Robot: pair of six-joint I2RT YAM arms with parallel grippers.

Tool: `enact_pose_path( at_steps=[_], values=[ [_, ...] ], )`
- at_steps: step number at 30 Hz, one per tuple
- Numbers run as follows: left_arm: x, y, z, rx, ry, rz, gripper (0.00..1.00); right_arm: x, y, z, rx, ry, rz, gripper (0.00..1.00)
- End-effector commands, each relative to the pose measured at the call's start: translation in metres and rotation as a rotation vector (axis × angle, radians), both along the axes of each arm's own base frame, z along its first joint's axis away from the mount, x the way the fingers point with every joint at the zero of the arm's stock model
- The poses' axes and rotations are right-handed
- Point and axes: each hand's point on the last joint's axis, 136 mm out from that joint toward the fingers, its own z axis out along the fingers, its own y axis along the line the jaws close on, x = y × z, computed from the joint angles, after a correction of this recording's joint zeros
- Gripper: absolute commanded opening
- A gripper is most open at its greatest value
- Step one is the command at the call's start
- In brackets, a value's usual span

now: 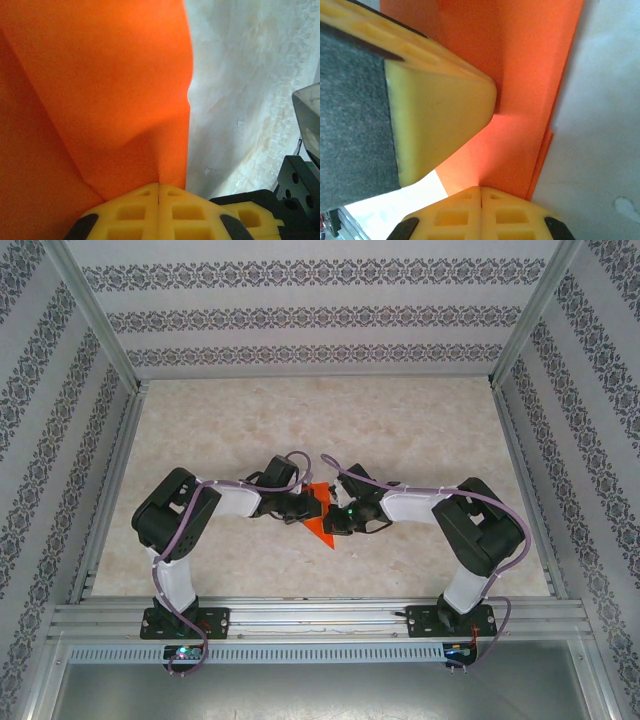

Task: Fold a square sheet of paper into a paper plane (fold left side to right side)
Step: Fourth fold the wing at the center of the table.

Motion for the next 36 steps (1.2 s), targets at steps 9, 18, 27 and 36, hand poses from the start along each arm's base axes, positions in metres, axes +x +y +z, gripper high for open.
enact_pose_path(
  at_steps=[9, 18, 27, 36],
  values=[
    [0.052, 0.058, -0.03, 0.16, -0.042, 0.126, 0.02, -0.049, -0.067, -0.067, -0.348, 0.172, -0.002, 0.0],
    [0.081, 0.069, -0.031, 0.168, -0.061, 0.139, 0.02, -0.051, -0.067, -0.068, -0.347, 0.181, 0.001, 0.0],
    [0.106, 0.079, -0.025, 0.168, -0.088, 0.16, 0.04, -0.052, -0.069, -0.07, -0.353, 0.188, -0.002, 0.0],
    [0.132, 0.087, -0.025, 0.18, -0.117, 0.179, 0.05, -0.053, -0.069, -0.07, -0.357, 0.191, 0.005, 0.0]
  ],
)
